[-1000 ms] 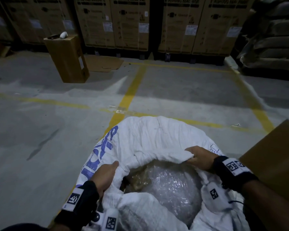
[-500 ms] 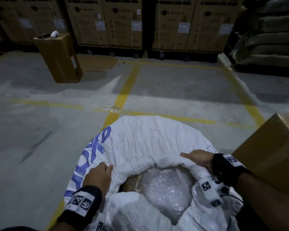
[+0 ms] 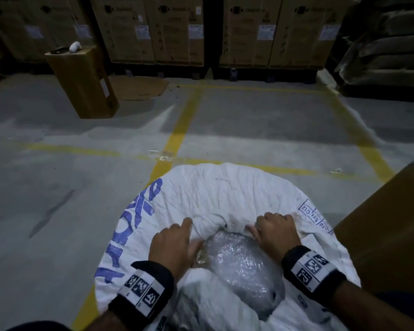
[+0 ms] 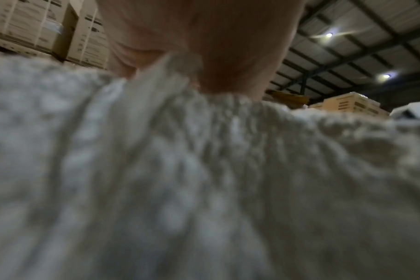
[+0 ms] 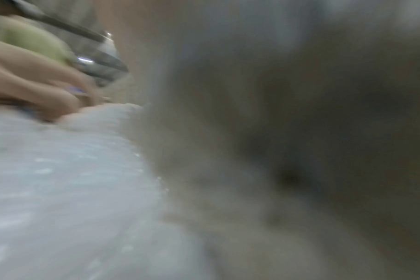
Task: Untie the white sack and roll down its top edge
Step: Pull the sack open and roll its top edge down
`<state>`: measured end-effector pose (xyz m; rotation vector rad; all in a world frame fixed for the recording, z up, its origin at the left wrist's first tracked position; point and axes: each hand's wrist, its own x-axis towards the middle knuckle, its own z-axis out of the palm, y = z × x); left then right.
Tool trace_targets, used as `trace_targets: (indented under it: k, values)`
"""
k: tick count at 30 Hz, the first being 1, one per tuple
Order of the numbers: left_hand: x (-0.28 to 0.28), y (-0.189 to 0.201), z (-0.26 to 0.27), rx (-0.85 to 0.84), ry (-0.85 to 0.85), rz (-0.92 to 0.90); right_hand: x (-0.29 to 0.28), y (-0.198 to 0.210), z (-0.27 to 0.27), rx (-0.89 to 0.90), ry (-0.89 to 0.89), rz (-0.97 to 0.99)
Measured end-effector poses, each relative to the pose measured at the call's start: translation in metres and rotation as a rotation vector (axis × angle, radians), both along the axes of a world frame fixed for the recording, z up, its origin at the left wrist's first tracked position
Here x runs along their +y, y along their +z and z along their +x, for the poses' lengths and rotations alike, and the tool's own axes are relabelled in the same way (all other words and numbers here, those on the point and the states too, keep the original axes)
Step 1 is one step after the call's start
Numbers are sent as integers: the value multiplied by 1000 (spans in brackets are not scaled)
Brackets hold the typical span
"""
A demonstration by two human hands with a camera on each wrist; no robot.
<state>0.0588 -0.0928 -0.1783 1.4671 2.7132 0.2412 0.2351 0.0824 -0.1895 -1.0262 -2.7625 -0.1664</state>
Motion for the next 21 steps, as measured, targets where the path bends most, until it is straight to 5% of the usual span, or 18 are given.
trace_targets:
  k: [6, 10, 21]
  values:
    - [10, -20, -1, 146, 8, -52, -32, 2, 3, -106, -89, 50]
    - [14, -19, 1, 31, 20, 34, -28, -6, -1, -110, -106, 24]
    - [28, -36, -14, 111, -149, -30, -10, -15, -2, -148, -79, -32]
